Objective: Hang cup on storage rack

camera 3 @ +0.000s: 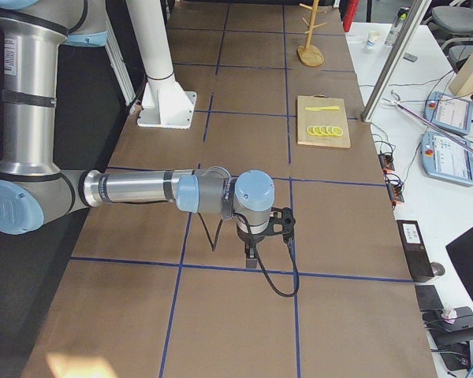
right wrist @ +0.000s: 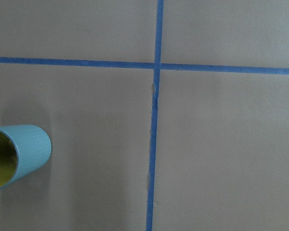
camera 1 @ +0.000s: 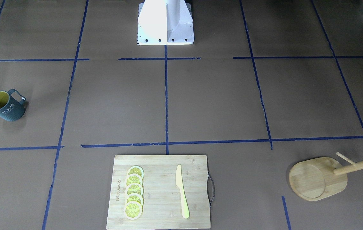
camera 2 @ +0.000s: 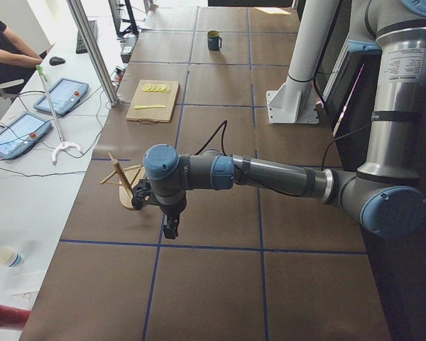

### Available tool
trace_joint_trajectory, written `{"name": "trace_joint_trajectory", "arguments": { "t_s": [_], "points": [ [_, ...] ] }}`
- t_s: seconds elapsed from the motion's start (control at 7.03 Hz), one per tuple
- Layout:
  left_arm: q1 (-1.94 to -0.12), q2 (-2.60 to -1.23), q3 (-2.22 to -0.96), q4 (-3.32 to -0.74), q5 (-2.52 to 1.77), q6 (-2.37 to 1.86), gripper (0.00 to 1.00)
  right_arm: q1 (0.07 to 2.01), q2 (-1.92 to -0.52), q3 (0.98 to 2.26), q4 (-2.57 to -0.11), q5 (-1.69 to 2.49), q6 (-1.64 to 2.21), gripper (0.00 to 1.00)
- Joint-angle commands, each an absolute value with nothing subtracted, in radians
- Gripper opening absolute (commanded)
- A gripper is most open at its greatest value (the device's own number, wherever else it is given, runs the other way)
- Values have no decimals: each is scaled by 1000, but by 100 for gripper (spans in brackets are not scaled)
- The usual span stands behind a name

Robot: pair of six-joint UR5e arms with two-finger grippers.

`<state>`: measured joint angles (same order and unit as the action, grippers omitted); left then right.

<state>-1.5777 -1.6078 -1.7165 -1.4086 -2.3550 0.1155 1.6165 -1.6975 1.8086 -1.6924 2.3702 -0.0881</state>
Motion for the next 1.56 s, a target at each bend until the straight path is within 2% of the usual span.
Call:
{"name": "trace_joint_trajectory", "arguments": {
  "t_s": [0.0,0.43,0.85,1.14,1.42],
  "points": [
    [-1543,-1609,-1749,-1408,-2362,115,100,1612,-1697,1886,-1695,2396,-69,100],
    [-1464,-1618,-1805,-1410,-2397,114,100,1493,-1697,1904,-1675,2431,25,100],
    [-1442,-1614,-1832,-1439,-2399,46,100,1311,-1703,1888,-1379,2329,386,99],
    [-1439,-1615,-1832,-1445,-2401,25,100,1217,-1697,1829,-1226,2280,527,99],
    [-1439,-1618,-1832,-1447,-2401,25,100,1146,-1669,1702,-1071,2232,655,99]
  ]
}}
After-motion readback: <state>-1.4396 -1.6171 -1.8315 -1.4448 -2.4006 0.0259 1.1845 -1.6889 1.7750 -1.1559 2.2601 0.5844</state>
